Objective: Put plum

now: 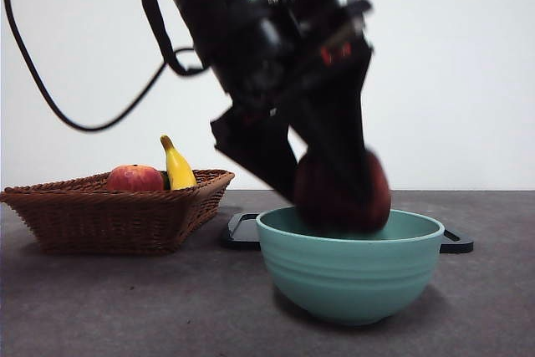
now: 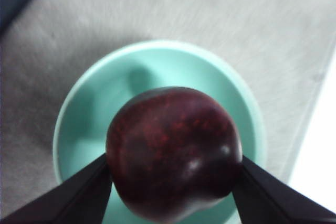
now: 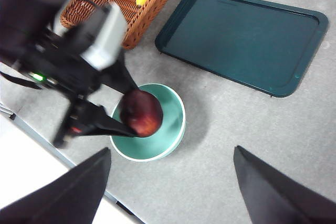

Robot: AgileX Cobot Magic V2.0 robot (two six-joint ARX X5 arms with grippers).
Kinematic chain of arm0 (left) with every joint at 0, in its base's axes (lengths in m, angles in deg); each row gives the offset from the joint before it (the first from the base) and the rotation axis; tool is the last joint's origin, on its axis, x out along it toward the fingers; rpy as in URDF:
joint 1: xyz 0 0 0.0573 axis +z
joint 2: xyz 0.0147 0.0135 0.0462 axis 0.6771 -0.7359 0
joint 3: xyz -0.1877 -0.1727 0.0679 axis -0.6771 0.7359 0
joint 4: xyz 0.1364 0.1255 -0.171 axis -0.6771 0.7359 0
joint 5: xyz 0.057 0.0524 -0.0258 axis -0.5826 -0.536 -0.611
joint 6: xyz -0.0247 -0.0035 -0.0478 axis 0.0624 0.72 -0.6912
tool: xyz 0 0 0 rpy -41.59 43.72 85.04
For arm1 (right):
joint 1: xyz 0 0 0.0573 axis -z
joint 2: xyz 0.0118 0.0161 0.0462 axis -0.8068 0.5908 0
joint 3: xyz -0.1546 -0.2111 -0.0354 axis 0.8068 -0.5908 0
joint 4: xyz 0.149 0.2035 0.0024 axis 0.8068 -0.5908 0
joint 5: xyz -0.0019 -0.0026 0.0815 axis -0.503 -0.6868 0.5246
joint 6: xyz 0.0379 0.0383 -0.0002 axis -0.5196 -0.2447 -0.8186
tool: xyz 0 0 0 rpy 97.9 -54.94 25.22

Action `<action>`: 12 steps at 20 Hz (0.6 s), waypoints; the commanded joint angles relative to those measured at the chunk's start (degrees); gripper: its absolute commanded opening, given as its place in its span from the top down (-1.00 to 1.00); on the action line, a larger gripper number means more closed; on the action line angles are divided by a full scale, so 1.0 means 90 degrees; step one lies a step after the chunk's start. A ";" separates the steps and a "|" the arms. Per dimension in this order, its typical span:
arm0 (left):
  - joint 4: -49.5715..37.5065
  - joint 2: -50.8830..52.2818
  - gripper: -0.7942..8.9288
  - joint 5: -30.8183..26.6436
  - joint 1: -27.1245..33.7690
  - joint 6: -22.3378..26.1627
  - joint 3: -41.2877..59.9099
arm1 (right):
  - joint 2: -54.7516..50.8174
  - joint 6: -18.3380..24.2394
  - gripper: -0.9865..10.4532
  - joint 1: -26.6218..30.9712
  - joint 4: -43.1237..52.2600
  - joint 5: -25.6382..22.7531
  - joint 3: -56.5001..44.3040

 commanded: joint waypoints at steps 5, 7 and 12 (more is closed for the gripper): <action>-0.0221 -0.0493 0.26 -0.0364 -0.0180 0.0425 -0.0121 | 0.0029 -0.0063 0.17 -0.0027 0.0061 0.0019 0.0129; -0.0277 -0.0532 0.26 -0.0364 -0.0211 0.0427 -0.0121 | 0.0029 -0.0063 0.17 -0.0027 0.0061 0.0019 0.0129; -0.0245 -0.0532 0.09 -0.0364 -0.0274 0.0542 -0.0121 | 0.0029 -0.0061 0.17 -0.0027 0.0061 0.0019 0.0129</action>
